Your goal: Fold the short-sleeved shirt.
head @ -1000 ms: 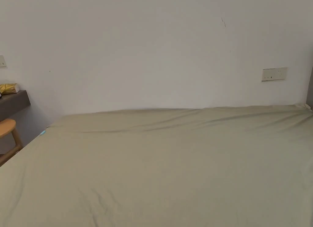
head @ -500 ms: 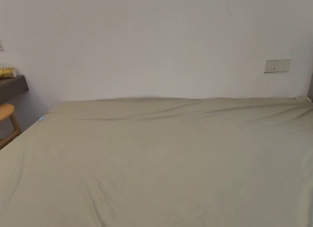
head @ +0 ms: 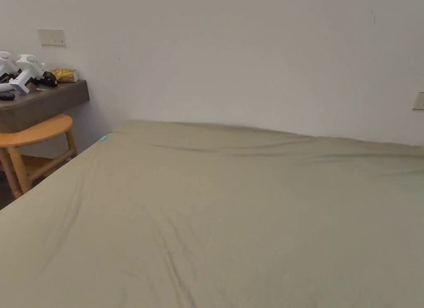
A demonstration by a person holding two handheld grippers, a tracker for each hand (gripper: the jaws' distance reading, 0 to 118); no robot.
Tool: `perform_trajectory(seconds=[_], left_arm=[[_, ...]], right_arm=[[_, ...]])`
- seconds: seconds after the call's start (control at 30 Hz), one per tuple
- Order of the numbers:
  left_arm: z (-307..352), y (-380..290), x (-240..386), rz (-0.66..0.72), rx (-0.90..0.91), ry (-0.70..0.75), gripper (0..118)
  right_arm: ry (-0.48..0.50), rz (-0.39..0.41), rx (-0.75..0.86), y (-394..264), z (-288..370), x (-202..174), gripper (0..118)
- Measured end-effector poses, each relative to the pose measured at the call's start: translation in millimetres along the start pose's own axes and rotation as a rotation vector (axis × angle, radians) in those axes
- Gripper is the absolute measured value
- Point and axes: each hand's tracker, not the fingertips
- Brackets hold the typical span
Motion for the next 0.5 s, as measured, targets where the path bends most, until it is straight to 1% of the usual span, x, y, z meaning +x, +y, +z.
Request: perform_trajectory(seconds=[0.13, 0.17, 0.2, 0.23, 0.33, 0.43, 0.47, 0.5], left_arm=[[51.2, 2.8, -35.1, 0.069, 0.008, 0.065, 59], [60.7, 2.5, -38.7, 0.062, 0.012, 0.073, 59], [70.1, 2.9, -42.9, 0.048, 0.017, 0.118, 59], [76.1, -1.4, -33.5, 0.049, 0.015, 0.126, 59], [85.0, -5.5, -37.0, 0.049, 0.019, 0.156, 60], [81.1, -12.5, -37.6, 0.071, 0.035, 0.123, 61], [78.4, -15.2, -38.9, 0.079, 0.049, 0.124, 62], [78.1, -16.6, -40.5, 0.087, 0.067, 0.117, 67]], right_arm=[[0.006, 0.019, 0.002, -1.4, 1.6, -11.9, 3], [0.01, 0.018, 0.004, -1.2, 1.7, -13.1, 3], [0.01, 0.015, 0.006, -1.1, 1.5, -14.5, 3], [0.007, 0.015, 0.008, -1.1, 1.3, -15.7, 3], [-0.002, 0.022, 0.002, -1.7, 0.6, -15.2, 3], [-0.018, 0.035, -0.009, -3.2, 0.7, -14.9, 3], [-0.021, 0.035, -0.01, -3.7, 1.3, -14.6, 3], [-0.022, 0.035, -0.011, -4.1, 2.0, -14.0, 3]])
